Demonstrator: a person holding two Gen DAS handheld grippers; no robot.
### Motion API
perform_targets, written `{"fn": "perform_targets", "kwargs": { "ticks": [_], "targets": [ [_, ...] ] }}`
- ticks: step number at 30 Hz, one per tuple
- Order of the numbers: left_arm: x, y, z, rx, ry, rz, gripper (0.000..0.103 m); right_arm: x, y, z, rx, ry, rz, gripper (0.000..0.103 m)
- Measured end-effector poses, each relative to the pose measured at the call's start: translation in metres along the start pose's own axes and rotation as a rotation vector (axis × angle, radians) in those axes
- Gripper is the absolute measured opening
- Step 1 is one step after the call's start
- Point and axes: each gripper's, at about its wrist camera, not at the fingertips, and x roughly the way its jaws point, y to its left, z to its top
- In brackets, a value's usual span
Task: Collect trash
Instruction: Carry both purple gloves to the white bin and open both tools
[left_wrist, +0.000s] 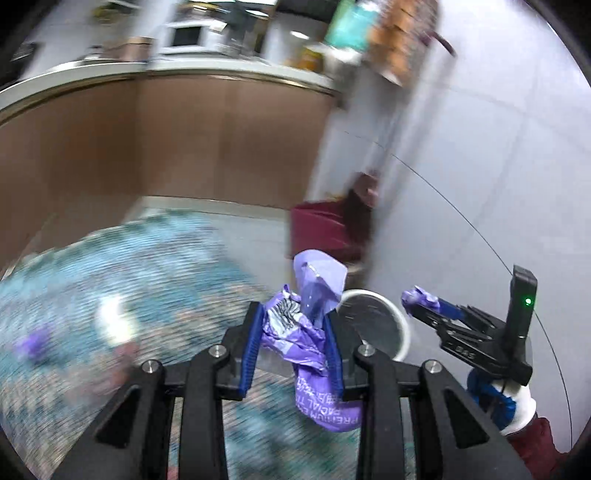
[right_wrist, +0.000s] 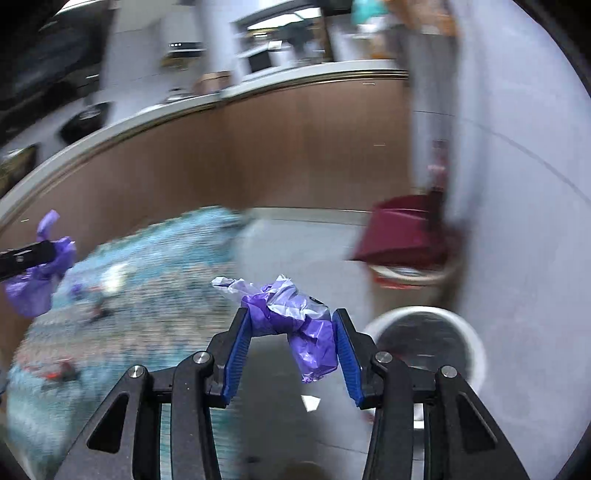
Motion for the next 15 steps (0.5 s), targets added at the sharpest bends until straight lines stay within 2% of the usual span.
{"fn": "perform_targets", "kwargs": {
  "ticks": [4, 9, 13, 15],
  "targets": [
    [0.082, -0.049, 0.024, 0.014, 0.104, -0.114, 0.03, 0.012, -0.051, -0.005, 0.055, 0.024, -0.123, 0.044],
    [0.171, -0.097, 0.036, -0.008, 0.21, -0.203, 0.034, 0.037, -0.09, -0.012, 0.1, 0.064, -0.194, 0.047],
    [0.225, -0.122, 0.04, -0.025, 0.263, -0.215, 0.039, 0.055, -0.115, -0.015, 0.12, 0.09, -0.229, 0.049],
    [0.249, -0.131, 0.039, -0.037, 0.295, -0.223, 0.04, 0.062, -0.127, -0.018, 0.146, 0.103, -0.241, 0.056]
  ]
}}
